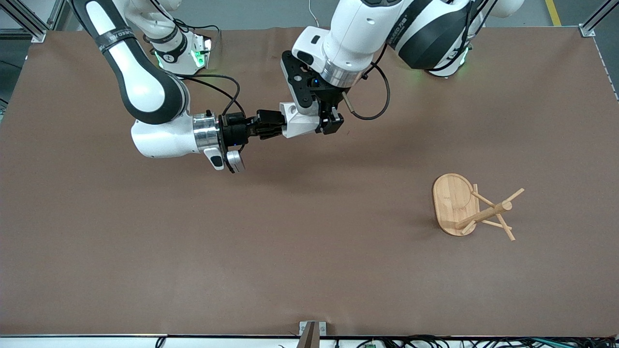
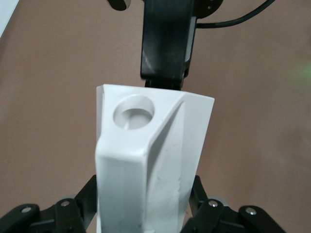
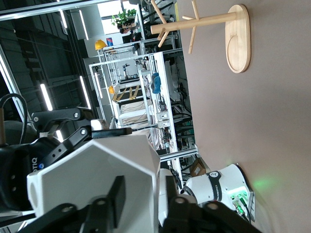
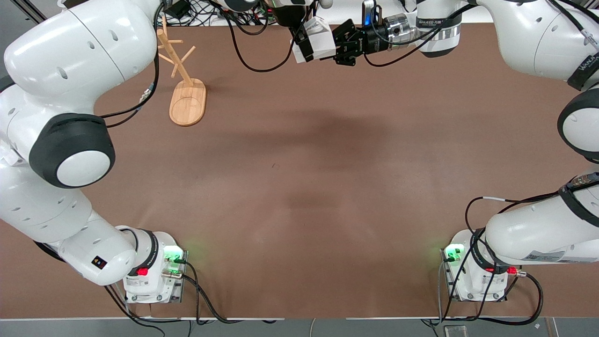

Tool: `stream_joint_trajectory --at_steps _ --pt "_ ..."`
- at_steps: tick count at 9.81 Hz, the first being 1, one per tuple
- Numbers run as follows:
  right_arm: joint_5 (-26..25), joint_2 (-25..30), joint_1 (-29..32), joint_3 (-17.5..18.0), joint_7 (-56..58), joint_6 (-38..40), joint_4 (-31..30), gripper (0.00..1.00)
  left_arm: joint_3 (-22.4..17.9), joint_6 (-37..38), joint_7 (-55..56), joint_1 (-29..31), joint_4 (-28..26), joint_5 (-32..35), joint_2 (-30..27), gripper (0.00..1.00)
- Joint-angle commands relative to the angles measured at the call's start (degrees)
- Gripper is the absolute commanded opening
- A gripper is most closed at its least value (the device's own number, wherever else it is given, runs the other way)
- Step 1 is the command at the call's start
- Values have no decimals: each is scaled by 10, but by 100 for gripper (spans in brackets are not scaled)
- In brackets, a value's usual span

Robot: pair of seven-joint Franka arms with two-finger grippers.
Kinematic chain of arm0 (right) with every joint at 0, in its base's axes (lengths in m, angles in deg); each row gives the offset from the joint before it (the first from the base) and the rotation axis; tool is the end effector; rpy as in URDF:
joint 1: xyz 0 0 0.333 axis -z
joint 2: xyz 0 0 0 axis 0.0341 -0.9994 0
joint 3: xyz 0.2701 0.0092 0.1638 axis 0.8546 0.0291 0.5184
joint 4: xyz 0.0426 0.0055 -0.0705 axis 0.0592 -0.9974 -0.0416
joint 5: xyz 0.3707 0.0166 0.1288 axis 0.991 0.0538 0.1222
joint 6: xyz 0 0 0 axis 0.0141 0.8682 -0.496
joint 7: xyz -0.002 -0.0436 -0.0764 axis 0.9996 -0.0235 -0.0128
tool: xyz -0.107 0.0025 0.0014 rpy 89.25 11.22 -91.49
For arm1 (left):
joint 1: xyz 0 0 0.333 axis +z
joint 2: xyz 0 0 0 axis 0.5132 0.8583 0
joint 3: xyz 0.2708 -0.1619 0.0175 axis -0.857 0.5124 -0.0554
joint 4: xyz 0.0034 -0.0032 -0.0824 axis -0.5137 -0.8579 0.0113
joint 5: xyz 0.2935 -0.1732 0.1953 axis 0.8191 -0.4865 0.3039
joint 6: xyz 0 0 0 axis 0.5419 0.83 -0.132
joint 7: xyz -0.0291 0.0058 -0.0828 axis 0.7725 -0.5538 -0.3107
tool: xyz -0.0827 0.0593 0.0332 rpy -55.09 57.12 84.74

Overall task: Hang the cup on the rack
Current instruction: 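Carry the cup with the left gripper while the right gripper withdraws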

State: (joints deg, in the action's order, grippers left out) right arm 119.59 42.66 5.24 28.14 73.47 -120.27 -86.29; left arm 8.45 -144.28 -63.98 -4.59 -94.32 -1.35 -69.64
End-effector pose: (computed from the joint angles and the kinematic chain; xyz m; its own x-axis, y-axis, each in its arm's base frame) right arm 0.5262 0.3281 0.4087 0.9720 0.1636 -0.1687 -0.1472 -0.1359 -0.9797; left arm 0.4800 -0.4671 0.5612 0.3391 -0.9039 0.2606 -0.9407 -0.3292 0.0821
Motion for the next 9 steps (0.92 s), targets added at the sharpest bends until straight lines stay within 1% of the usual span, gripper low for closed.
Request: stream_joint_trajectory --at_steps 1,2,3,5,6,7,8,9 --pt "8 14 20 1 0 16 -7 100 -2 5 1 16 -15 0 1 5" --pt "4 14 28 -6 0 33 -8 100 -2 10 2 26 -15 0 0 5" --pt "-18 16 30 -36 0 56 -4 100 -2 17 1 41 -15 0 0 5" --pt "-120 36 30 -102 -3 84 -3 100 -1 42 5 66 -14 -1 0 5" --pt "-182 44 30 -141 -32 99 -2 100 -1 55 5 76 -15 -1 0 5" --pt "-267 56 30 -181 -75 109 3 100 -2 64 11 83 -14 -2 2 5" --pt "-345 64 30 -208 -89 112 14 100 -1 64 39 96 -13 -8 3 5" --pt "-402 65 29 -227 -91 117 29 100 -1 65 74 103 -13 -9 2 5"
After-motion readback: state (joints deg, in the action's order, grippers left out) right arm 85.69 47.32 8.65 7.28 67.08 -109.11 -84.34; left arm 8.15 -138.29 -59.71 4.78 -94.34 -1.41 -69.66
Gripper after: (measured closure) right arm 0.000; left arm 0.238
